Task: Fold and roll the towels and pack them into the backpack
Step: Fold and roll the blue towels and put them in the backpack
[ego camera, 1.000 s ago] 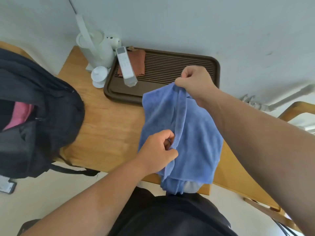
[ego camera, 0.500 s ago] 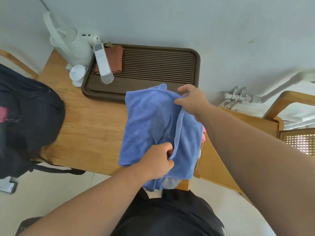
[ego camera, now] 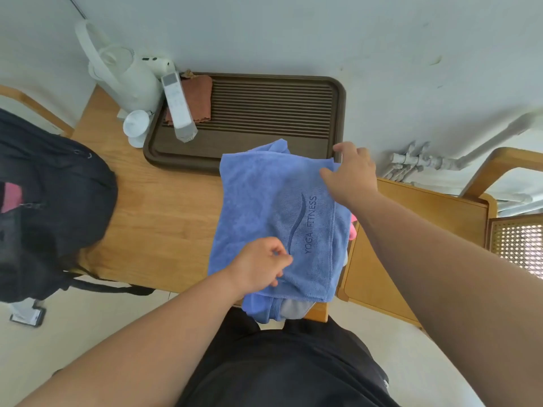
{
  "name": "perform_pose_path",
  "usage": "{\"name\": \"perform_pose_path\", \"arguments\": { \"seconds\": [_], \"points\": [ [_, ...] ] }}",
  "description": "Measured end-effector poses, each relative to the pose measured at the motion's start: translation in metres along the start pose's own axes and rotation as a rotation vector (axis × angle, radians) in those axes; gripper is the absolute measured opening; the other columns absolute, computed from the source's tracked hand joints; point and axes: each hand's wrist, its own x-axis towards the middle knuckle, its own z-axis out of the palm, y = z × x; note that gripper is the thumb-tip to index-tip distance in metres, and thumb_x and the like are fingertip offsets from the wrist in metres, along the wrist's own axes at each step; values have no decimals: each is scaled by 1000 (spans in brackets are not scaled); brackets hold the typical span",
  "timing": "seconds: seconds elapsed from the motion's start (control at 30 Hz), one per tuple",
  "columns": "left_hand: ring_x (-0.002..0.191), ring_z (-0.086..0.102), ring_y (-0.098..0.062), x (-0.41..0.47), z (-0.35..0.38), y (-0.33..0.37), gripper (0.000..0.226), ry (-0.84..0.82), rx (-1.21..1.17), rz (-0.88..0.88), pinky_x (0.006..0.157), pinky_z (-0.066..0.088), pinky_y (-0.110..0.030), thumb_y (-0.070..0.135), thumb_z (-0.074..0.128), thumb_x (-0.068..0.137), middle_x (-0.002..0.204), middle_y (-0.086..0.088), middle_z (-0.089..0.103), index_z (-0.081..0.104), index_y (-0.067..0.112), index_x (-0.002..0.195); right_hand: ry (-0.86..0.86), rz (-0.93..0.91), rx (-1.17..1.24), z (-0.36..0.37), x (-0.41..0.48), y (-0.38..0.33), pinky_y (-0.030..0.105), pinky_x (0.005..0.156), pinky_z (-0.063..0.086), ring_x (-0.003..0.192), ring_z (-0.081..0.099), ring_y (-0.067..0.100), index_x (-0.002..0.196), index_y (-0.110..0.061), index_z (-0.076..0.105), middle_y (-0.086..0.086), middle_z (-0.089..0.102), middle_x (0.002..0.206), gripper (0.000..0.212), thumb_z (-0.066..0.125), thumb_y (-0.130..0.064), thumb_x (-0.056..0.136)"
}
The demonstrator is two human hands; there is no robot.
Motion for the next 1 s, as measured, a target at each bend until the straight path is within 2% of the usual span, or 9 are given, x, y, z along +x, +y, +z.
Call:
{"name": "perform_pose_path", "arguments": {
  "seconds": [0.07, 0.17, 0.33, 0.47, 0.57, 0.63, 0.73, 0.9, 1.0],
  "points": [
    [64, 63, -21, 9, -12, -26, 13, 198, 108, -50, 61, 55, -31, 24, 66, 89, 71, -2, 66, 62, 15, 82, 50, -170, -126, 9, -13, -14, 41, 100, 40, 122, 42, 31, 137, -26, 48, 6, 45, 135, 51, 60, -29, 88],
    [74, 62, -23, 7, -36, -63, 16, 424, 191, -176, 67, 49, -34, 29, 66, 87, 76, 1, 63, 56, 19, 79, 59, -468, -272, 31, -27, -46, 41, 95, 41, 115, 43, 30, 127, -27, 58, 1, 50, 127, 41, 60, -31, 86],
    [82, 60, -22, 6, -63, -108, 20, 491, 130, -325, 68, 44, -32, 36, 67, 87, 90, 0, 63, 56, 21, 96, -168, -795, -606, 75, -40, -99, 36, 81, 38, 102, 44, 24, 123, -28, 59, -3, 48, 123, 31, 54, -27, 92],
    [70, 58, -16, 15, -69, -118, 20, 456, 232, -288, 56, 41, -28, 34, 69, 87, 81, 1, 64, 60, 17, 89, -371, -792, -791, 108, -34, -128, 35, 62, 35, 86, 48, 23, 114, -20, 58, -3, 43, 127, 33, 60, -6, 84],
    [63, 57, -17, 21, -70, -116, 19, 367, 329, -229, 53, 42, -29, 25, 68, 87, 74, -5, 66, 64, 10, 75, -473, -745, -907, 125, -24, -140, 37, 62, 39, 88, 54, 24, 129, -16, 53, -3, 44, 136, 45, 63, -6, 86],
    [58, 51, -15, 19, -71, -114, 19, 341, 248, -211, 50, 37, -29, 20, 68, 82, 66, -2, 60, 58, 12, 67, -508, -743, -993, 131, -18, -143, 37, 66, 41, 90, 54, 23, 143, -19, 42, -1, 41, 141, 58, 63, -10, 89],
    [53, 38, -13, 13, -77, -115, 28, 309, 59, -162, 49, 30, -26, 11, 67, 75, 56, 3, 43, 43, 15, 60, -452, -789, -1087, 136, -14, -148, 35, 65, 39, 83, 47, 22, 150, -24, 32, 3, 42, 134, 71, 66, -12, 89],
    [57, 30, -14, -6, -95, -114, 33, 228, -184, -127, 52, 25, -28, -2, 57, 75, 59, 3, 31, 33, 17, 63, -289, -776, -1142, 132, -25, -161, 31, 54, 35, 77, 46, 19, 113, -13, 62, 6, 44, 119, 28, 64, -4, 86],
    [66, 51, -13, -17, -113, -116, 19, 102, -217, -124, 54, 40, -27, -1, 59, 78, 75, 3, 53, 47, 13, 80, -226, -715, -1110, 120, -33, -170, 31, 55, 36, 93, 49, 23, 109, -12, 63, 6, 44, 116, 27, 64, -2, 85]
  ]
}}
